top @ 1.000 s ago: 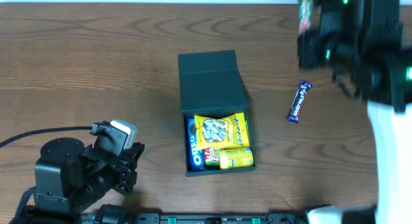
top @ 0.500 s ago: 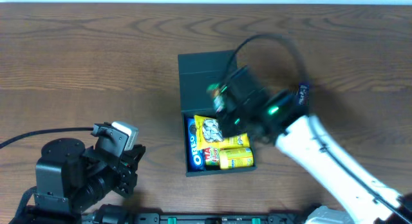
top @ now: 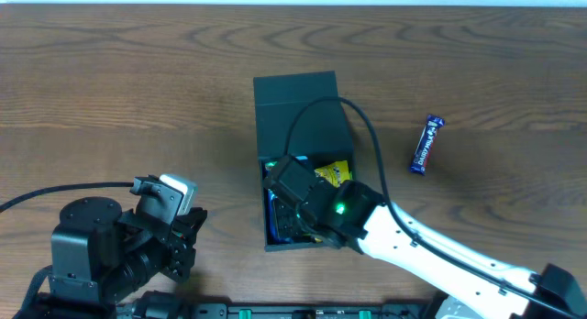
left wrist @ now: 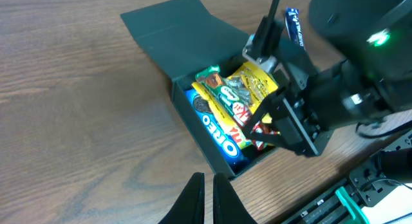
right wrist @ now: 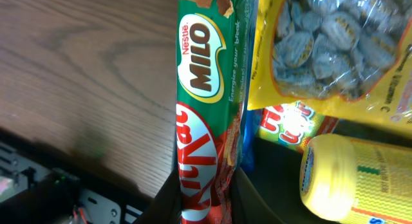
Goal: Pack container
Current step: 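Push the KitKat bar down beside the bags and release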
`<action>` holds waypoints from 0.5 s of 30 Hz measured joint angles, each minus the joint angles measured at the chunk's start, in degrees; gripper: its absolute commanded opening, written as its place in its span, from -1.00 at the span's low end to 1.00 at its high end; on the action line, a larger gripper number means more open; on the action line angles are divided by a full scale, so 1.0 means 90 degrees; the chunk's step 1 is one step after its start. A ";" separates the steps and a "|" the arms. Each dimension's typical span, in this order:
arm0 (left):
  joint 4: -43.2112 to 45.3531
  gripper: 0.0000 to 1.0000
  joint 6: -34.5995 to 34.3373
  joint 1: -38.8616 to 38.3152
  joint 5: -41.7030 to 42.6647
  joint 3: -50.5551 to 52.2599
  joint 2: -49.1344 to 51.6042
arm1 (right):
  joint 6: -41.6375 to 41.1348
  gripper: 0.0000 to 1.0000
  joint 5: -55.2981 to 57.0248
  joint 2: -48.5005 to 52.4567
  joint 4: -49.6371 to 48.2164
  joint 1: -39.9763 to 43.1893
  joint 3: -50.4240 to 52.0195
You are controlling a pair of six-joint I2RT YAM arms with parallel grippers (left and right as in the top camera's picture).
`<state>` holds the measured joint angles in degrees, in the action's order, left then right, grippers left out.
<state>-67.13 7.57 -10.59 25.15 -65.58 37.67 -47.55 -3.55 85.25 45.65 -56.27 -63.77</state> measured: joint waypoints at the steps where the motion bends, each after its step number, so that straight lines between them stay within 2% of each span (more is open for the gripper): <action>1: 0.0002 -0.85 0.0000 0.0000 0.0000 0.0000 0.0000 | -0.0027 -0.76 0.0017 0.0049 -0.0012 -0.0017 0.0015; 9: 0.0000 -0.85 -0.0002 0.0000 -0.0002 0.0000 0.0000 | -0.0143 -0.76 0.0053 0.0658 -0.0279 -0.0068 0.0029; 11: 0.0000 -0.85 -0.0002 0.0000 0.0000 0.0000 0.0000 | -0.0148 -0.69 0.0046 0.0765 -0.0386 -0.0068 0.0029; 13: 0.0000 -0.85 -0.0002 0.0000 0.0000 0.0000 0.0000 | -0.0177 -0.32 0.0024 0.0838 -0.0444 -0.0068 0.0034; 14: 0.0000 -0.85 -0.0002 0.0000 0.0000 0.0000 0.0000 | -0.0168 0.07 0.0015 0.0848 -0.0452 -0.0068 0.0034; 15: 0.0000 -0.85 -0.0002 0.0000 -0.0002 0.0000 0.0000 | -0.0206 0.22 0.0017 0.0848 -0.0459 -0.0068 0.0034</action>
<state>-67.13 7.55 -10.59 25.12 -65.58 37.67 -49.41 -3.40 92.88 41.52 -56.88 -63.46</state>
